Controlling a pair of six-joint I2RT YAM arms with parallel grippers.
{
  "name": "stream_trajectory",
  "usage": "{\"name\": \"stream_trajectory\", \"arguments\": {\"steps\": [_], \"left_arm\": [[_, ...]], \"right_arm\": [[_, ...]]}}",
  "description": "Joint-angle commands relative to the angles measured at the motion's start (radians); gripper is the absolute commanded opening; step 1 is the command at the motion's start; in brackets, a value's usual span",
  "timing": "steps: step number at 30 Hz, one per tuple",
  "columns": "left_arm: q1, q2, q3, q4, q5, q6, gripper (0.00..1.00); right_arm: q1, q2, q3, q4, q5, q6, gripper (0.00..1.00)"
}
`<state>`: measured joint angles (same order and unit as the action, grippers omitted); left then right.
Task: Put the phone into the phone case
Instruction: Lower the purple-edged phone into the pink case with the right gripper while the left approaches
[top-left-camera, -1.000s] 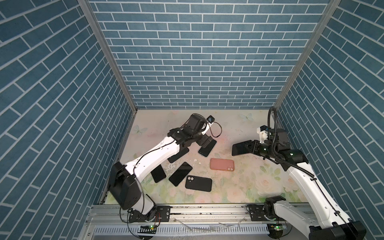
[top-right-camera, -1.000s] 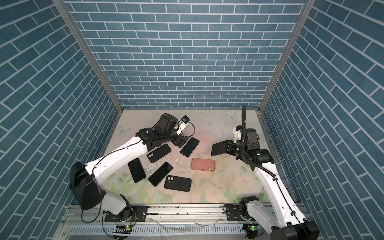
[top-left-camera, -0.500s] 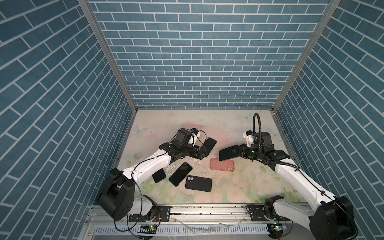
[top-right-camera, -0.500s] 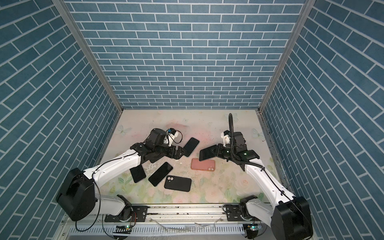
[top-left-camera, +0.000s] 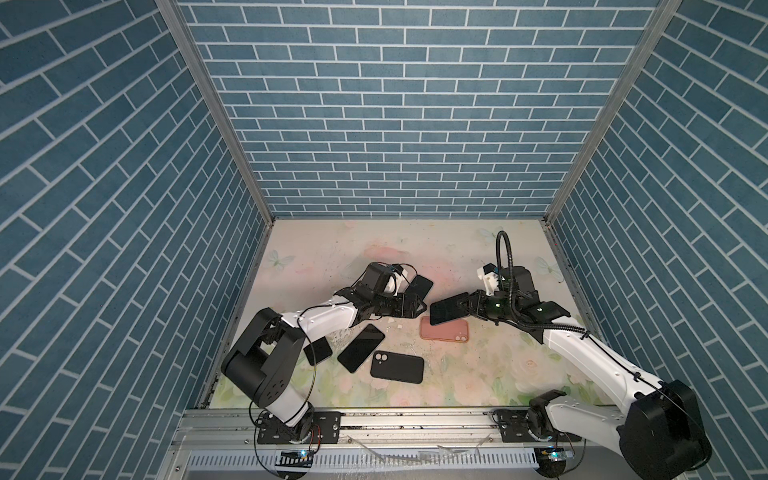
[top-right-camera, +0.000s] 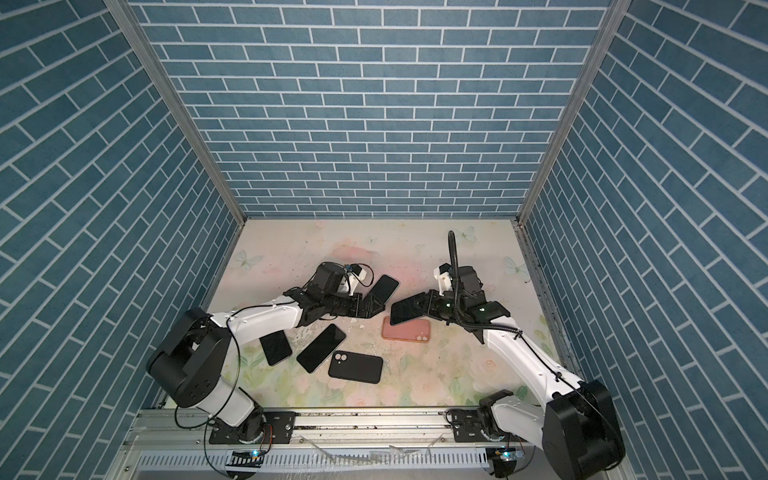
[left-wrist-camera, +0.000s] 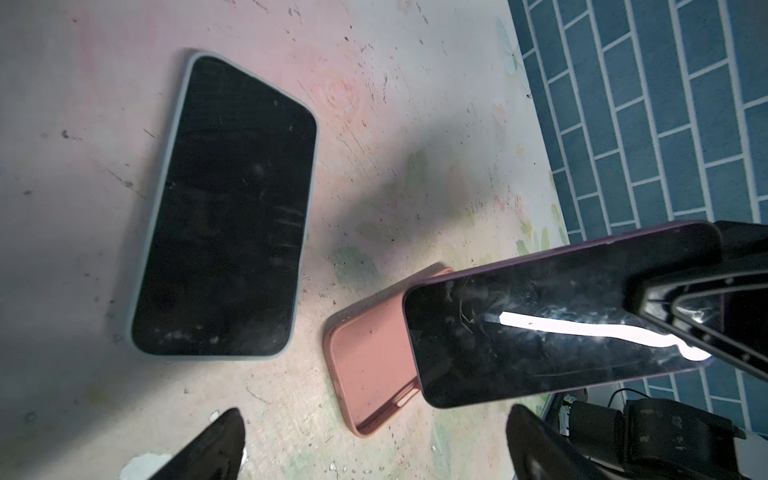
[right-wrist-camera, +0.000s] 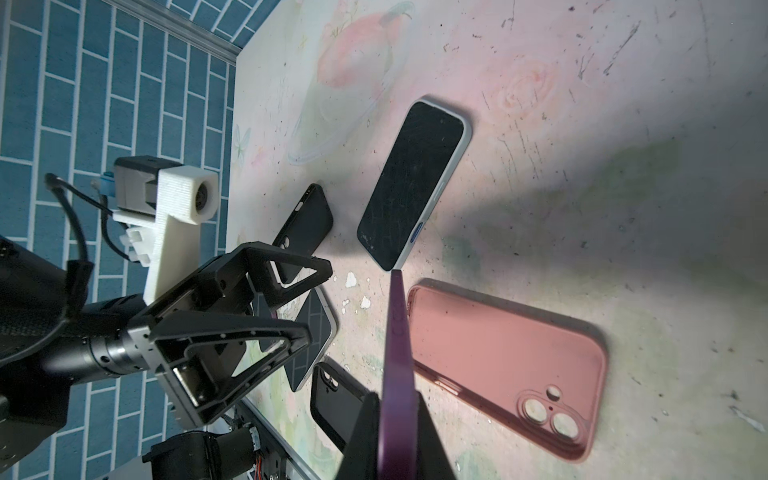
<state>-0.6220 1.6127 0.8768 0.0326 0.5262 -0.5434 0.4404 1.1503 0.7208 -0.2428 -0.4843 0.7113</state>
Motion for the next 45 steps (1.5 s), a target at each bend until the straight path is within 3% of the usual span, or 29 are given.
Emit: {"name": "stream_trajectory", "arguments": {"steps": [1,13,37,45], "left_arm": [[-0.03,0.034,0.008,0.042,0.019,-0.037,1.0],[-0.051,0.075,-0.042,0.145,0.063,-0.15,1.0],[-0.104,0.195,-0.098,0.34,0.109,-0.274,1.0],[-0.105,0.182,-0.102,0.332,0.099,-0.272,1.0]], "right_arm": [[0.015,0.012,-0.017,0.047,-0.028,0.032,0.0],[0.019,0.068,-0.095,0.144,-0.045,0.066,0.0],[0.018,0.202,-0.258,0.135,0.074,-0.009,0.0],[0.019,0.252,-0.293,0.132,0.143,-0.027,0.09]]}}
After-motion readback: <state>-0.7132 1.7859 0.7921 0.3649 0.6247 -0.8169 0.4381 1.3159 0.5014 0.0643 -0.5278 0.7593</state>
